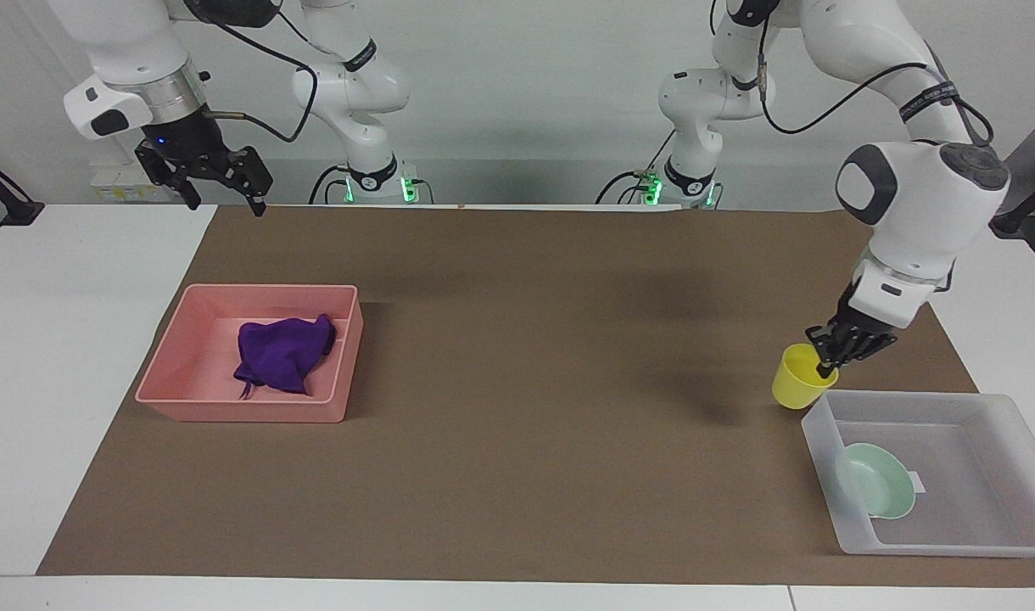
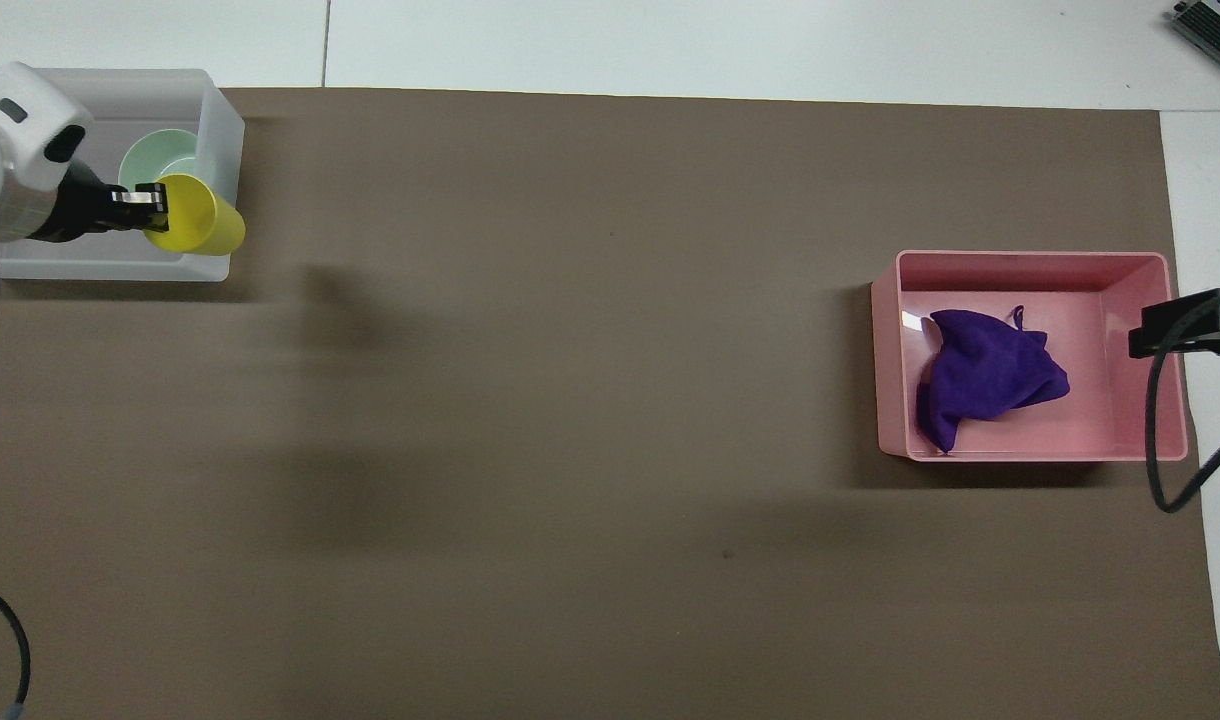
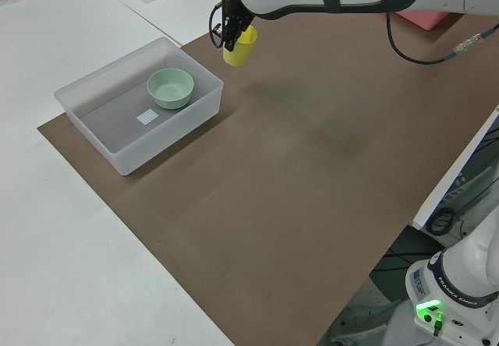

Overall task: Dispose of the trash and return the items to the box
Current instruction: 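Lift the yellow cup with the left gripper into the white box, then lower the cup into the bowl and open the left gripper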

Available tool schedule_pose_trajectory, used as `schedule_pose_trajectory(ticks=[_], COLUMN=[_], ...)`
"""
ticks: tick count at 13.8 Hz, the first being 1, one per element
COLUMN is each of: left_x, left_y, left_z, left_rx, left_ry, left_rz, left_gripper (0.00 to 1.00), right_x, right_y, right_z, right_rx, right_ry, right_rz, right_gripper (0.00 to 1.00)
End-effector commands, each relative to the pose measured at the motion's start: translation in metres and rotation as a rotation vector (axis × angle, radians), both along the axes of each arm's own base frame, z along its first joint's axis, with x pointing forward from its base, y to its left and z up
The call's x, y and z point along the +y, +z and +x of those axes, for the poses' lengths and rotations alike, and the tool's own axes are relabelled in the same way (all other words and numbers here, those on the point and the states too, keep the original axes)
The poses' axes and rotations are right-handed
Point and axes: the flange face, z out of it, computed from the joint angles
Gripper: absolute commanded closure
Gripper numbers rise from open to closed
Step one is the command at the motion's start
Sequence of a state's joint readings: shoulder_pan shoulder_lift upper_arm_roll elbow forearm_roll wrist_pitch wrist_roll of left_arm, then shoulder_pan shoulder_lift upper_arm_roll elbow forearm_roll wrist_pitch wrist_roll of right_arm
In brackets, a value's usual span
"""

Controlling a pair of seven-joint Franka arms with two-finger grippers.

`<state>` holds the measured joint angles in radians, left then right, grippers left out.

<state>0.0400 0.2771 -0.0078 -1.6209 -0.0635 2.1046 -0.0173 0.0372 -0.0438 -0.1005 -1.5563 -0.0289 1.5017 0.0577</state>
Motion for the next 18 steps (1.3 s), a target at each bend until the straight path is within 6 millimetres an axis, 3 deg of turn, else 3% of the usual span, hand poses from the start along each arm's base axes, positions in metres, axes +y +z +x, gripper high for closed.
schedule_pose_trajectory(ticks=[1,5,9,12,14,15,18], left_x=[0.038,0.084,0.090,0.090,0.086,0.087,0.082], left_y=[-0.009,-0.038,-0.075,-0.078,-0.086,-0.100,-0.104], left_z=[0.039,0.076,0.090,0.089,0.089,0.084,0.081], left_rx=[0.006,0.013,-0.011,-0.014,-0.020,-0.019,-0.019], left_ry=[0.036,0.090,0.100,0.101,0.097,0.099,0.091], left_rz=[0.000,-0.013,-0.021,-0.018,-0.016,-0.016,-0.016], left_gripper=[1.00,1.00,1.00,1.00,1.00,1.00,1.00], right_x=[0.000,0.001,0.003,0.003,0.002,0.002,0.000], right_y=[-0.001,-0.001,-0.002,-0.002,-0.002,-0.002,-0.002], right_z=[-0.005,-0.006,-0.006,-0.006,-0.006,-0.006,-0.008], right_rx=[-0.008,-0.001,0.004,0.002,0.002,0.002,0.012], right_ry=[-0.016,-0.010,-0.012,-0.009,-0.010,-0.009,-0.012], right_rz=[0.004,0.006,0.005,0.006,0.006,0.006,0.005], right_gripper=[0.00,0.00,0.00,0.00,0.00,0.00,0.00])
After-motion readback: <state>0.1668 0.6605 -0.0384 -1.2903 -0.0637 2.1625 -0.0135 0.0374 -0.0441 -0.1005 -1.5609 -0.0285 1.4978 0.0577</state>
